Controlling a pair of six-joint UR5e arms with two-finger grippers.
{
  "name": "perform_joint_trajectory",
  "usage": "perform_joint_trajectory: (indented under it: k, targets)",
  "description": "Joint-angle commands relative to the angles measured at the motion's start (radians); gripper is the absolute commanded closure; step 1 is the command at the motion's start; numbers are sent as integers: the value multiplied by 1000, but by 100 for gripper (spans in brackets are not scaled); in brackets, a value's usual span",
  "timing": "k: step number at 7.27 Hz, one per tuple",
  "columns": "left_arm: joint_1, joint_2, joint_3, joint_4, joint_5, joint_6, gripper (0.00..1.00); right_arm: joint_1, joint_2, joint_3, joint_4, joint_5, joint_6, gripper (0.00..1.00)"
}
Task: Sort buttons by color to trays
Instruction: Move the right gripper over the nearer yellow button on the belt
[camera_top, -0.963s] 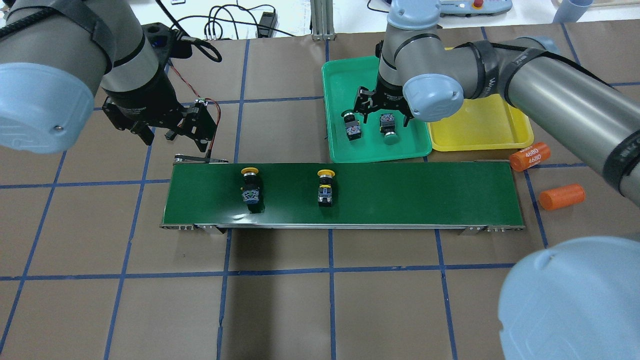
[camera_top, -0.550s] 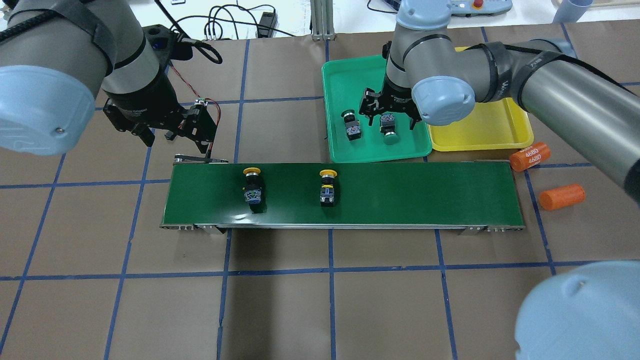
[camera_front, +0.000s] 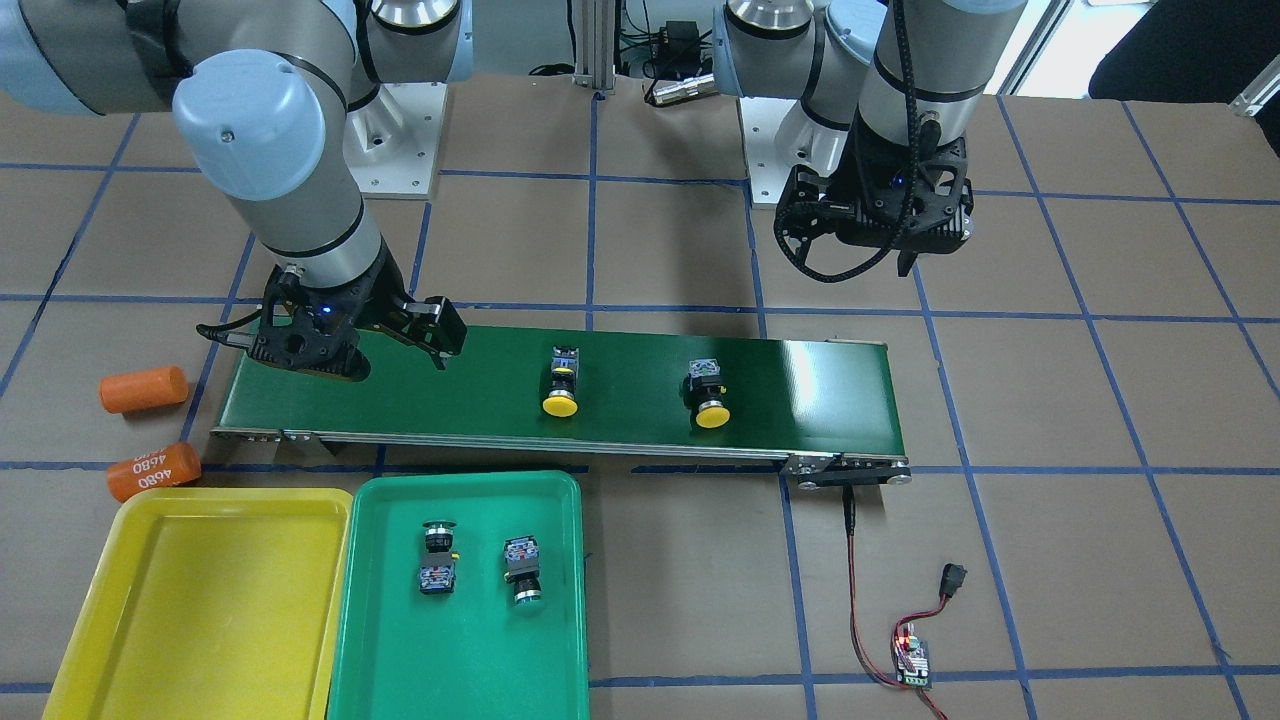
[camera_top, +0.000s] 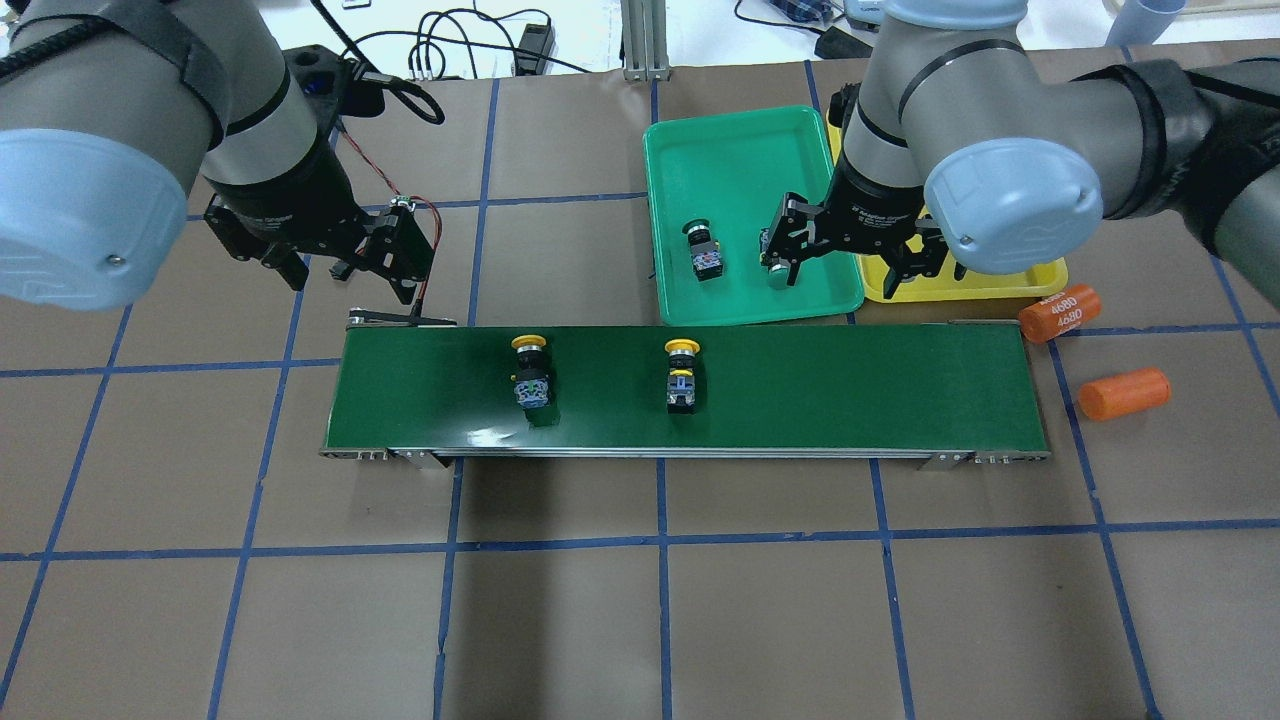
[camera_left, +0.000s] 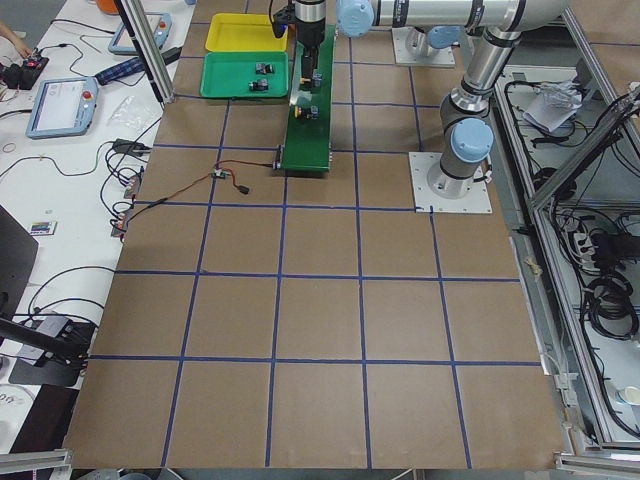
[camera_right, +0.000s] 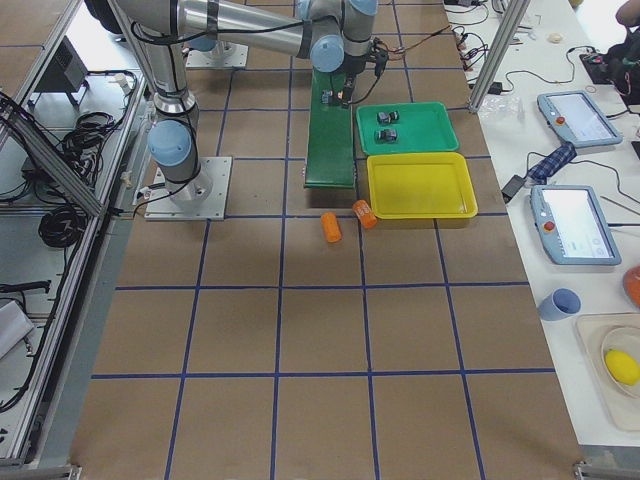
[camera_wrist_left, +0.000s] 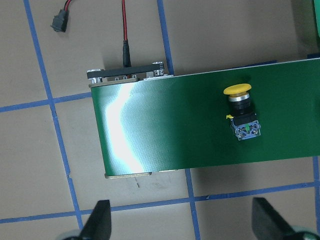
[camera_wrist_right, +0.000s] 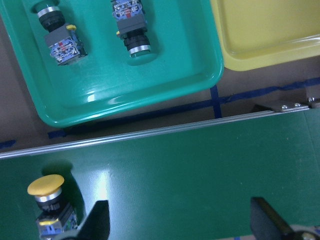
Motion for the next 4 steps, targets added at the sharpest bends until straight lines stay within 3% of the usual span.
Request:
perform_joint_trajectory:
  k: [1,2,4]
  targets:
    - [-1,-1,12,-3,1,1,0,11,-99,0,30,-10,5,0]
    - [0,5,14,-6,-2,2,0,11,-142,4,111,-8,8,0]
    - [8,2,35,-17,1,14,0,13,-137,60,133,-2,12,0]
